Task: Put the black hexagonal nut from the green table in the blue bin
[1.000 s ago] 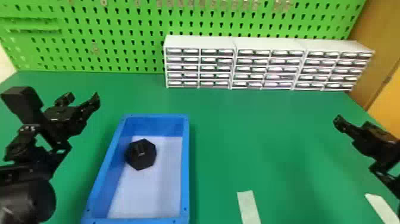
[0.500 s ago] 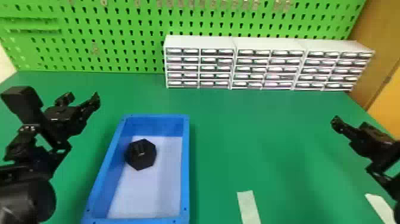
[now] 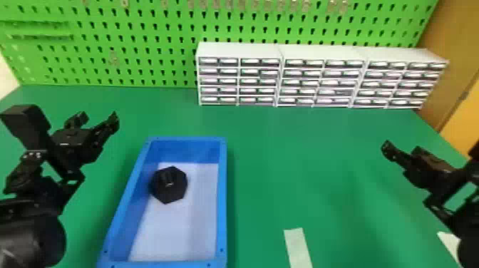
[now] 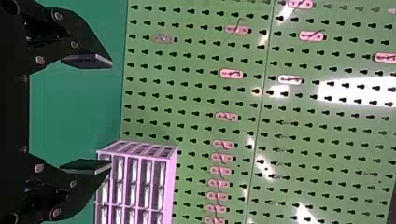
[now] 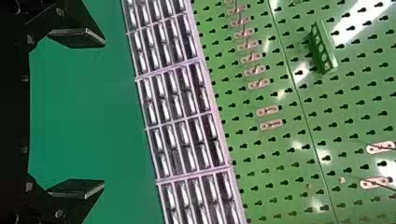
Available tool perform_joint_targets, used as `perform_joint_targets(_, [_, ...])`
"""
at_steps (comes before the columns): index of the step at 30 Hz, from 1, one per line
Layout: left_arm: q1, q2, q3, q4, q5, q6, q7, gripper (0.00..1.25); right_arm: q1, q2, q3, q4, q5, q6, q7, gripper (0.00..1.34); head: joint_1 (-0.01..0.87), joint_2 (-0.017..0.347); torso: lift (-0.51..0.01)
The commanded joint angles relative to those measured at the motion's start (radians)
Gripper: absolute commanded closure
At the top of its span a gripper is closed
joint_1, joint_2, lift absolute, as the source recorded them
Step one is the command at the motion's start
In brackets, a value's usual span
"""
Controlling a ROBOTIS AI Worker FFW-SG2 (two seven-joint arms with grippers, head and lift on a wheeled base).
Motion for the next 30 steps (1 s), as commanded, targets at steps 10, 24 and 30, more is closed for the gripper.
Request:
perform_joint_targets(10, [-0.001, 0.000, -0.007, 0.002, 0.002, -0.001, 0.000, 0.49, -0.001, 0.000, 0.019, 0.022, 0.009, -0.008, 0.008, 0.22, 0.691, 0.009, -0.097])
perform_joint_targets(24, [-0.003, 0.000, -0.011, 0.002, 0.000, -0.001, 0.000, 0.49, -0.001, 0.001, 0.021, 0.028, 0.009, -0.008, 0.008, 0.22, 0.691, 0.009, -0.097])
perform_joint_targets(30, [-0.004, 0.000, -0.011, 0.002, 0.000, -0.001, 0.000, 0.49, -0.003, 0.001, 0.022, 0.030, 0.011, -0.010, 0.008, 0.22, 0.691, 0.009, -0.097])
